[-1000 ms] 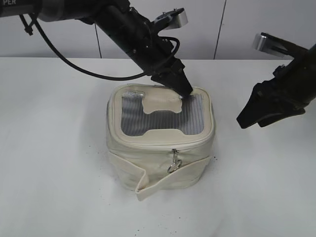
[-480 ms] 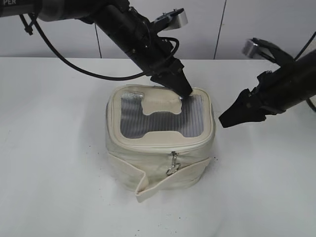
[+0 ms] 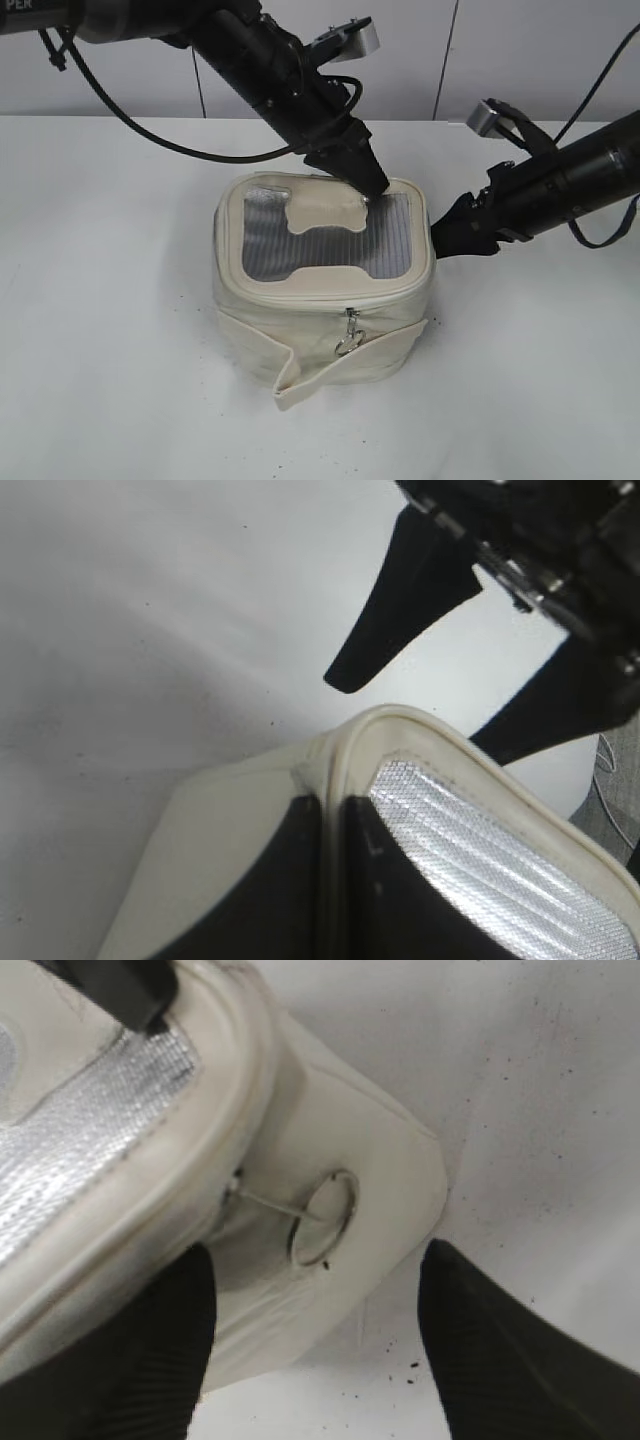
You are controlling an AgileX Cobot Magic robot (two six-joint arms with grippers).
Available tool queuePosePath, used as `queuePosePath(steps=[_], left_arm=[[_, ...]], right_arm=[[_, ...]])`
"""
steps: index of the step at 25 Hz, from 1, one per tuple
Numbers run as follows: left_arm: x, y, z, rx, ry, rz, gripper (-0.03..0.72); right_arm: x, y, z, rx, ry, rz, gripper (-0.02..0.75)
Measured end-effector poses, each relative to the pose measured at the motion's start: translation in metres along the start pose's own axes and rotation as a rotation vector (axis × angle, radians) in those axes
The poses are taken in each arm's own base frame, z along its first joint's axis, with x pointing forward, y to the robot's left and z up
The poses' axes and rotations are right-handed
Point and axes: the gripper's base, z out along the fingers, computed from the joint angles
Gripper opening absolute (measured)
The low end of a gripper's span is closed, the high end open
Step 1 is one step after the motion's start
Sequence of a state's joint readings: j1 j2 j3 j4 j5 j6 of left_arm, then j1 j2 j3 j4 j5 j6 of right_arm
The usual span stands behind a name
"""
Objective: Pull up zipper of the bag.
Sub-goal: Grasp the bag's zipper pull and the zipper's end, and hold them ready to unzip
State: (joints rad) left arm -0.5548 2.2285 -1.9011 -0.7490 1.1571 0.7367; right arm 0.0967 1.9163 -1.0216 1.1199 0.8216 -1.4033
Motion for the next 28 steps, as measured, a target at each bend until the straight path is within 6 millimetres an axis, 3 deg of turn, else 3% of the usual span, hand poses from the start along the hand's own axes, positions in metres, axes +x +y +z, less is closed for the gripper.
queuePosePath(steps=[3, 8, 10, 18, 28], left_arm=[[0.0, 0.0, 0.0, 0.001, 0.001, 0.0, 0.039], [0.0, 0.0, 0.0, 0.004, 0.0, 0.0, 0.039], [0.0, 0.0, 0.0, 0.004, 0.001, 0.0, 0.039], [0.0, 0.0, 0.001, 0.006, 0.001, -0.001, 0.038], [0.0, 0.0, 0.001, 0.006, 0.001, -0.004, 0.038]], right_arm=[[-0.001, -0.007, 0.009, -0.01, 0.006, 0.004, 0.446], [-0.006, -0.006, 0.014, -0.05, 0.005, -0.006, 0.081], [-0.006, -0.005, 0.014, -0.063, 0.015, 0.012, 0.014], [0.001, 0.002, 0.006, -0.076, 0.144, 0.16, 0.005], [-0.009, 0.03, -0.036, -0.014, 0.2, 0.132, 0.005]])
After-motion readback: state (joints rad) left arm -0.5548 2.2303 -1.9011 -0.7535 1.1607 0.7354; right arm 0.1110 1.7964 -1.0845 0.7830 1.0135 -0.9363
